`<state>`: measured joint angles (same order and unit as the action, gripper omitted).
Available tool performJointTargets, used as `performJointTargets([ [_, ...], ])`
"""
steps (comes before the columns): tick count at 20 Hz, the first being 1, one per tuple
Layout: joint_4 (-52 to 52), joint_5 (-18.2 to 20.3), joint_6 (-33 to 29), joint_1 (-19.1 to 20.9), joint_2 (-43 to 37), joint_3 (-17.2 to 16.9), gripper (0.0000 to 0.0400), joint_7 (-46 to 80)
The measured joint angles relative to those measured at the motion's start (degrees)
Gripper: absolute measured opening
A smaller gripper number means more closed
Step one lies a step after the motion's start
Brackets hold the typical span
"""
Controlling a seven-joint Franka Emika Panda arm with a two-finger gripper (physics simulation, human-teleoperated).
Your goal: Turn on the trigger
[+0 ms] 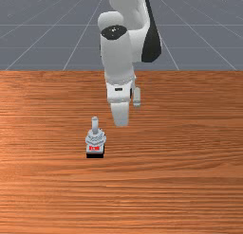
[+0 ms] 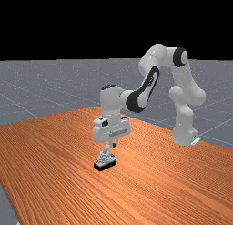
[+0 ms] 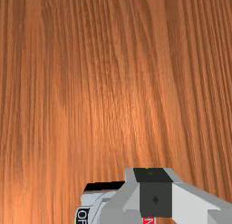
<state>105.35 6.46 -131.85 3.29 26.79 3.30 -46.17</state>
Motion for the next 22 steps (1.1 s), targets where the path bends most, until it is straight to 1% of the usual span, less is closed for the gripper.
performJointTargets([
  [1,0.29,-1.64,-0.99,-0.69,0.28,-0.70,0.0000,1.38],
  [2,0.58,-5.71,-1.94,-3.20,0.49,-3.24,0.0000,7.65],
  [3,0.64,-5.74,-2.43,-3.15,0.91,-3.19,0.0000,7.32],
  [4,-1.64,-5.96,0.68,-2.86,2.45,-2.86,0.0000,5.54],
  [5,-2.98,-5.98,2.03,-2.88,3.71,-2.86,0.0000,5.56],
  [7,-1.35,-5.98,4.43,-2.86,2.81,-2.87,0.0000,5.58],
  [9,2.44,-5.96,3.10,-2.85,0.50,-2.87,0.0000,5.56],
  [11,6.80,-5.91,-1.25,-2.82,-1.89,-2.85,0.0000,5.50],
  [14,8.86,-5.74,-4.36,-2.94,-2.64,-2.98,0.0000,6.36],
  [20,11.08,-6.06,-5.43,-2.61,-3.68,-2.63,0.0000,4.16],
  [21,10.39,-5.89,-3.27,-2.80,-3.49,-2.83,0.0000,5.41],
  [22,10.93,-5.89,-3.53,-2.80,-3.82,-2.83,0.0000,5.40],
])
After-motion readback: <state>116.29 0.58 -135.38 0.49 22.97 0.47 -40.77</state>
